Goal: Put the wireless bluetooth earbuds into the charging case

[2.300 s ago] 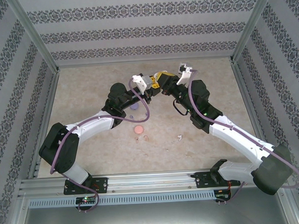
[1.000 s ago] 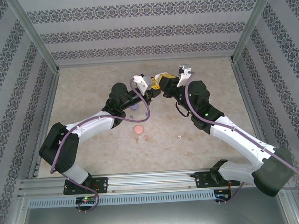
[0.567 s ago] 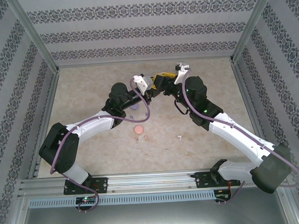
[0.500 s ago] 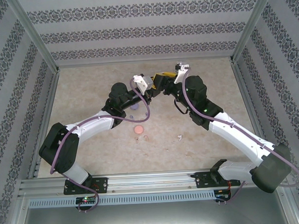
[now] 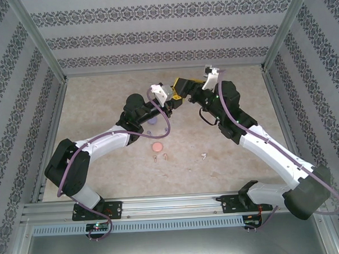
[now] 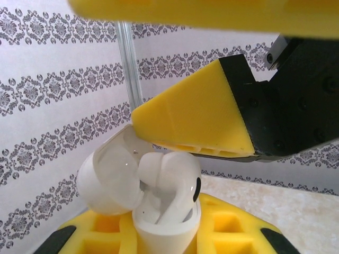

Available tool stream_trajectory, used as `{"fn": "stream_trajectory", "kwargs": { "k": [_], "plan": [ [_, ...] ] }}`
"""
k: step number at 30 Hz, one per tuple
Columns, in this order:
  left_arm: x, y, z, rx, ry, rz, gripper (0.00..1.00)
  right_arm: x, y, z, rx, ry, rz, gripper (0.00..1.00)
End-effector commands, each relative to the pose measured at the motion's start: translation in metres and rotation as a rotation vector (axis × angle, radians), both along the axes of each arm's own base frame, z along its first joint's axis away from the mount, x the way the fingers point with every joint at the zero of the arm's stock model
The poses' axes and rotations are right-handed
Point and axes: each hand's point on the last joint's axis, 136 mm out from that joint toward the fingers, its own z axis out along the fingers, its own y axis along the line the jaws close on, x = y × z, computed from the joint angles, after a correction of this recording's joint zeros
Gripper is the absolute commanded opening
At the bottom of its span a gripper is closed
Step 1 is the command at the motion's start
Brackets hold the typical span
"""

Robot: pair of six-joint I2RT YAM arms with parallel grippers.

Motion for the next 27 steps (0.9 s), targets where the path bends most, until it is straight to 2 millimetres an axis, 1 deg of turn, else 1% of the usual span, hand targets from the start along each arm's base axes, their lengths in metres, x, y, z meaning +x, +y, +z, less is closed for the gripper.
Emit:
{"fn": "stream_trajectory", "kwargs": {
  "k": [1,3,5,7,9,12,13,15,17,20,27],
  "plan": [
    [-0.020,-0.009,0.033,-0.065,-0.093,-0.069,0.00,-0.006,-0.024,0.024,0.044,-0.001,-0.058,0.77],
    [-0.021,-0.009,0.032,-0.059,-0.096,-0.068,0.00,-0.010,-0.032,0.017,0.018,0.043,-0.072,0.73],
    [-0.021,-0.009,0.032,-0.051,-0.101,-0.068,0.00,-0.014,-0.039,0.010,-0.023,0.076,-0.084,0.63],
    [-0.023,-0.009,0.032,-0.045,-0.106,-0.073,0.00,-0.019,-0.045,0.003,-0.069,0.108,-0.098,0.50],
    [-0.023,-0.010,0.031,-0.039,-0.103,-0.080,0.00,-0.021,-0.048,-0.004,-0.114,0.141,-0.101,0.32],
    [-0.025,-0.012,0.028,-0.034,-0.097,-0.101,0.00,-0.023,-0.045,-0.015,-0.161,0.185,-0.077,0.13],
    [-0.025,-0.013,0.028,-0.033,-0.095,-0.105,0.00,-0.024,-0.043,-0.017,-0.165,0.194,-0.065,0.08],
    [-0.026,-0.013,0.025,-0.031,-0.086,-0.110,0.00,-0.023,-0.041,-0.023,-0.171,0.211,-0.058,0.03],
    [-0.026,-0.013,0.024,-0.031,-0.084,-0.112,0.00,-0.023,-0.039,-0.028,-0.177,0.223,-0.053,0.00],
    [-0.027,-0.014,0.022,-0.027,-0.077,-0.117,0.00,-0.023,-0.036,-0.032,-0.180,0.231,-0.046,0.00],
    [-0.027,-0.015,0.020,-0.025,-0.070,-0.124,0.00,-0.024,-0.026,-0.033,-0.187,0.233,-0.018,0.00]
  ]
}}
